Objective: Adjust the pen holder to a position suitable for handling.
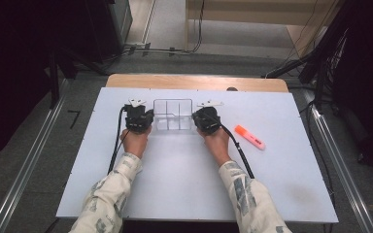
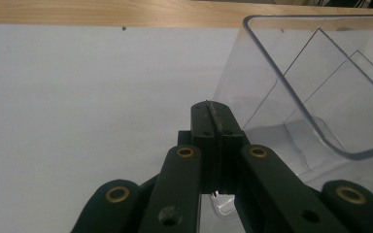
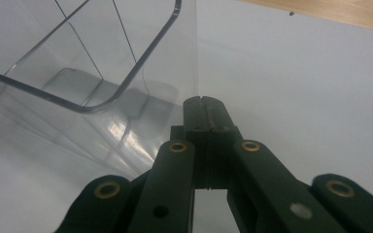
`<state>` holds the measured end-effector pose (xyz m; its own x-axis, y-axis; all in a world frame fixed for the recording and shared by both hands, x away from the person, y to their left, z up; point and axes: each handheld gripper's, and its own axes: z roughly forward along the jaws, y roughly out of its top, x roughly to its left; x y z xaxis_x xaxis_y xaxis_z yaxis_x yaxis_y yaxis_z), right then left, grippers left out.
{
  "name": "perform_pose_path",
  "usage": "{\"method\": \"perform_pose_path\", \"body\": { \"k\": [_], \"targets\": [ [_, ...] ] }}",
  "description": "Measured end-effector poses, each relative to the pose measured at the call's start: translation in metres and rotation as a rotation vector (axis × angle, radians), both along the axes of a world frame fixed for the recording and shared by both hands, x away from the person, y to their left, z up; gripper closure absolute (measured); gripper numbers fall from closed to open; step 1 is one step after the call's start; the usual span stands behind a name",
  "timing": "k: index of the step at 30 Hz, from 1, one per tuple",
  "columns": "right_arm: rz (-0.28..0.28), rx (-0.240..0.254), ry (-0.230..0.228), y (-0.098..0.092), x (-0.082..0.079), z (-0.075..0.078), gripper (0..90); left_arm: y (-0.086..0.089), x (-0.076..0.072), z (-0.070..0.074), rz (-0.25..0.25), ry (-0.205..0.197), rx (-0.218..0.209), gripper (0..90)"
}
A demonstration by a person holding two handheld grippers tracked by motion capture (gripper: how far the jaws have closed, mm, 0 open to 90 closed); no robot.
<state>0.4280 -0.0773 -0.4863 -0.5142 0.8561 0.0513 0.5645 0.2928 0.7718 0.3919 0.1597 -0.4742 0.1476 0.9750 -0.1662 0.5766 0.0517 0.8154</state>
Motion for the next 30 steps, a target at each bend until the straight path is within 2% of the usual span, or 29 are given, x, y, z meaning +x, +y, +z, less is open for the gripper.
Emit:
{"method": "perform_pose_path", "body": {
  "k": [5,10,15,22,26,30],
  "targets": [
    [-0.009,-0.004,0.007,-0.002,0.0,-0.001,87.9,-0.004,0.0,0.0,-0.017,0.007,-0.016,89.9],
    [-0.027,-0.004,0.005,-0.013,-0.003,-0.001,88.0,-0.015,-0.001,-0.001,-0.047,0.013,-0.013,90.0],
    [-0.055,0.002,0.017,-0.033,-0.008,0.0,88.1,-0.032,-0.003,-0.003,-0.101,0.037,-0.006,90.0],
    [-0.076,0.009,0.033,-0.065,-0.021,0.001,88.1,-0.06,-0.007,-0.002,-0.17,0.046,0.002,90.0],
    [-0.085,0.009,0.03,-0.08,-0.029,0.0,88.2,-0.073,-0.011,-0.002,-0.181,0.043,0.014,90.0],
    [-0.088,0.008,0.029,-0.085,-0.031,0.001,88.1,-0.077,-0.012,-0.002,-0.182,0.041,0.016,90.0]
  ]
}}
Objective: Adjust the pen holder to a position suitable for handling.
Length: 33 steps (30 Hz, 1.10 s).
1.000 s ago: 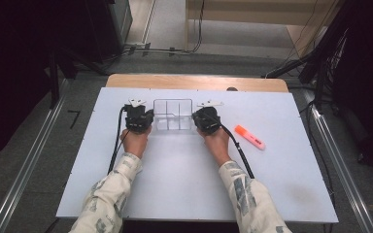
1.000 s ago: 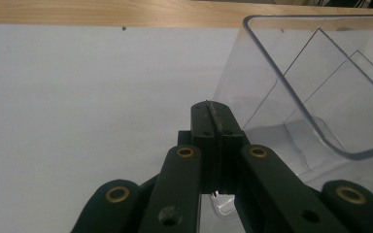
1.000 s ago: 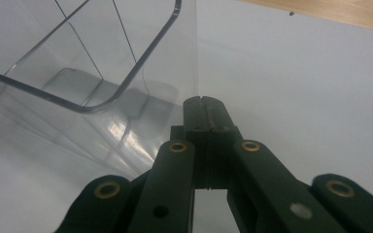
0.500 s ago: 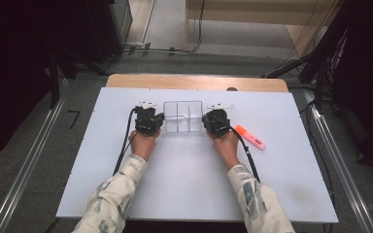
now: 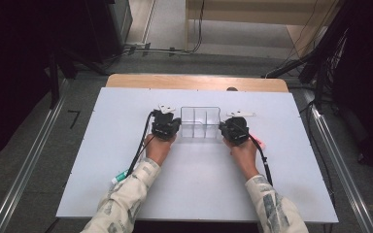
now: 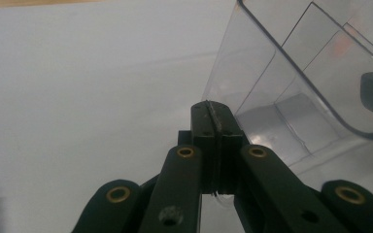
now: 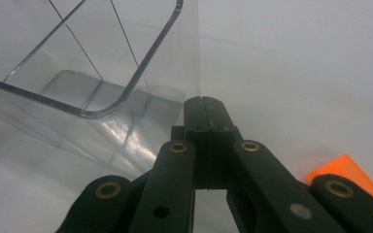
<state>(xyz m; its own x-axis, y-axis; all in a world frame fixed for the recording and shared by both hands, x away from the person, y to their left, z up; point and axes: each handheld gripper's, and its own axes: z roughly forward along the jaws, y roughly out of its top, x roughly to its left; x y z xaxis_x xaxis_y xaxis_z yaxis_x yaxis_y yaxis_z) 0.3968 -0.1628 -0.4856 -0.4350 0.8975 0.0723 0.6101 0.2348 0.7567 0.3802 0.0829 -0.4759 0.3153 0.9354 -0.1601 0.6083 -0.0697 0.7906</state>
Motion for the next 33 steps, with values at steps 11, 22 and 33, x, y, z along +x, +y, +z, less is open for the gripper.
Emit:
{"method": "perform_pose_path", "body": {
  "k": [11,22,33],
  "targets": [
    [-0.021,-0.064,-0.075,-0.003,-0.007,0.006,77.8,0.024,-0.014,0.019,0.115,-0.07,0.026,82.8],
    [-0.006,-0.063,-0.108,-0.054,-0.041,0.02,35.5,0.106,-0.061,0.018,0.245,-0.105,0.066,24.5],
    [-0.114,-0.055,-0.076,-0.134,-0.09,0.009,26.2,0.149,-0.109,-0.007,0.293,-0.083,0.06,10.0]
  ]
}}
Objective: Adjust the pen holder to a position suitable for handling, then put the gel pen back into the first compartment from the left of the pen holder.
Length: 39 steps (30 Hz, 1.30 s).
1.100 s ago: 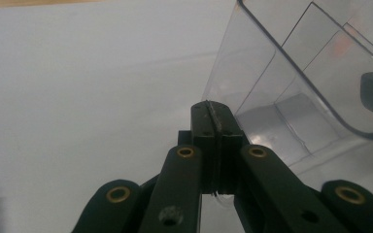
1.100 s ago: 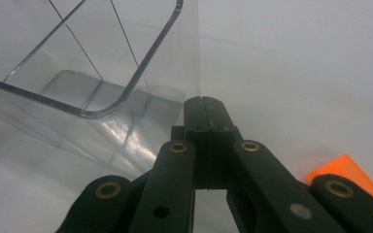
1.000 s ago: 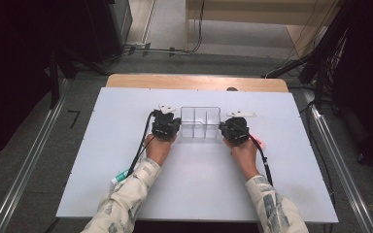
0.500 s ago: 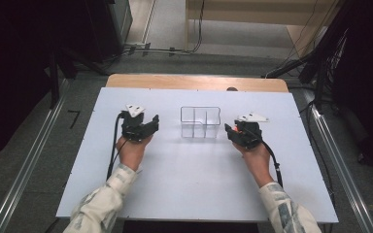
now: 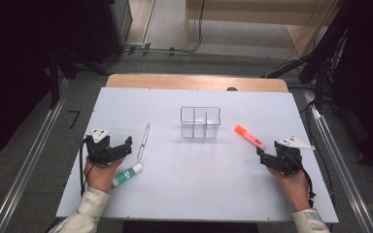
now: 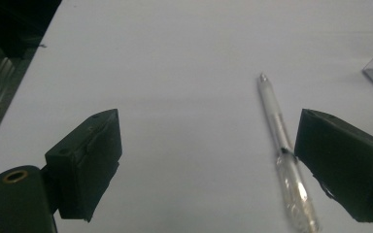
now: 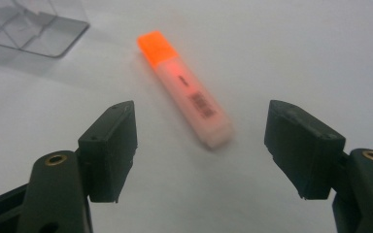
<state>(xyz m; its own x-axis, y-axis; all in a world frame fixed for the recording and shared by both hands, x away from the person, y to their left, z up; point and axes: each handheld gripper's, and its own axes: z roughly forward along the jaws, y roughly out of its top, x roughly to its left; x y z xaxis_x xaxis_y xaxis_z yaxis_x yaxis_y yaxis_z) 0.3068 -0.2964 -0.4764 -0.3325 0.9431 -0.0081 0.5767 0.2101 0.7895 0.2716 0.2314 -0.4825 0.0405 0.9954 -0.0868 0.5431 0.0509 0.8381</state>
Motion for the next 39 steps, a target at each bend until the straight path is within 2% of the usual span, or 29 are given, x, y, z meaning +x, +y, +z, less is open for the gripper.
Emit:
{"method": "perform_pose_path", "body": {
  "k": [4,6,11,23,28,39],
  "targets": [
    [-0.033,0.038,-0.011,-0.01,-0.002,0.003,26.2,0.003,-0.008,-0.001,0.002,0.004,-0.014,10.0],
    [-0.036,0.052,-0.023,-0.011,-0.002,0.005,26.2,0.006,-0.012,0.002,0.007,-0.014,-0.018,10.2],
    [-0.019,0.02,-0.011,-0.007,-0.001,0.002,25.9,0.009,-0.012,0.001,0.014,-0.011,-0.024,10.2],
    [-0.016,0.017,-0.006,-0.002,0.002,0.002,25.9,0.008,-0.013,-0.001,0.002,-0.001,-0.023,12.1],
    [-0.021,0.019,-0.008,-0.004,0.001,0.002,25.9,0.007,-0.013,0.0,-0.006,-0.003,-0.037,13.2],
    [-0.017,0.01,-0.005,-0.001,0.002,0.001,25.7,-0.001,-0.001,-0.001,-0.021,0.018,-0.033,13.4]
  ]
}}
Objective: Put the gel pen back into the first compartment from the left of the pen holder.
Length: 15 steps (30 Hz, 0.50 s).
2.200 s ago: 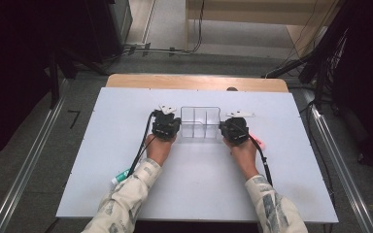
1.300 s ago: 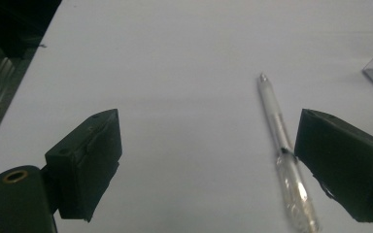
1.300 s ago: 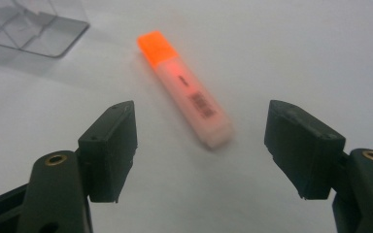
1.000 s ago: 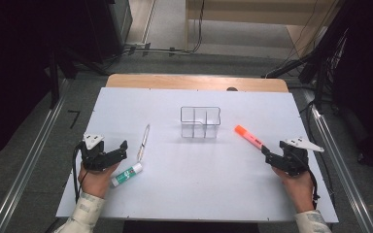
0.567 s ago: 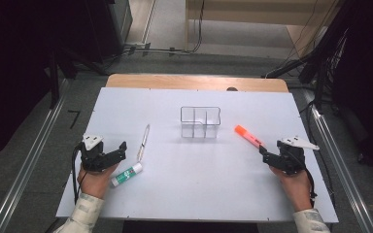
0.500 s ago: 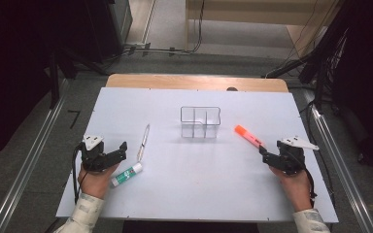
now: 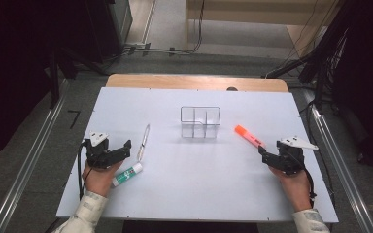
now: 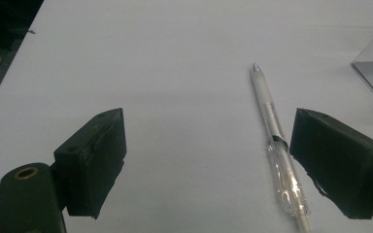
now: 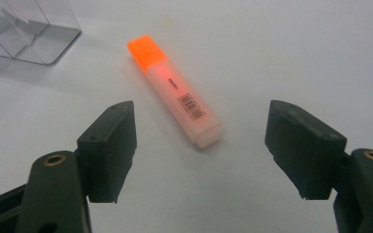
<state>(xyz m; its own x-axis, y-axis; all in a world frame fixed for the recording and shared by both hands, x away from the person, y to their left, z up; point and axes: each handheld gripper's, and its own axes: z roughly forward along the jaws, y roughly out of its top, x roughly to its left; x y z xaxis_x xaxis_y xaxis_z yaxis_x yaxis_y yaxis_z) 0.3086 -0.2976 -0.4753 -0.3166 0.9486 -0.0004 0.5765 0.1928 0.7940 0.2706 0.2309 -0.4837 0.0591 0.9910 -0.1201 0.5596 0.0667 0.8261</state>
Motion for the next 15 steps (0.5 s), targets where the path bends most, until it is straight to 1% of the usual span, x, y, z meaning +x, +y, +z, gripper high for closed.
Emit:
{"method": "perform_pose_path", "body": {
  "k": [3,4,5,6,8,9,10,13,14,15],
  "targets": [
    [-0.001,0.001,0.001,0.0,0.0,0.0,25.7,-0.002,0.004,0.0,-0.008,0.011,-0.018,16.1],
    [-0.002,0.001,0.001,0.0,-0.001,0.0,25.7,-0.003,0.006,0.0,-0.014,0.014,-0.019,19.6],
    [-0.002,0.001,0.001,0.0,-0.001,0.0,25.7,-0.004,0.007,0.0,-0.016,0.016,-0.025,19.6],
    [-0.002,0.0,0.001,0.0,-0.001,0.0,25.7,-0.005,0.009,0.001,-0.021,0.018,-0.03,21.5],
    [-0.001,0.001,0.001,0.0,0.0,-0.001,25.7,-0.007,0.014,0.003,-0.032,0.015,-0.051,26.4],
    [-0.002,0.002,0.005,0.0,0.0,-0.001,25.7,-0.008,0.017,0.004,-0.041,0.021,-0.064,30.0],
    [-0.001,0.001,0.007,0.001,0.0,-0.001,25.7,-0.009,0.021,0.004,-0.052,0.031,-0.073,30.1],
    [0.0,-0.002,0.007,0.001,0.0,-0.001,25.7,-0.015,0.032,0.005,-0.076,0.055,-0.052,33.0],
    [-0.001,-0.002,0.007,0.001,0.0,-0.001,25.6,-0.016,0.035,0.005,-0.08,0.06,-0.049,33.5],
    [0.0,0.0,0.005,0.001,0.0,-0.001,25.7,-0.018,0.038,0.005,-0.085,0.064,-0.053,36.1]
  ]
}}
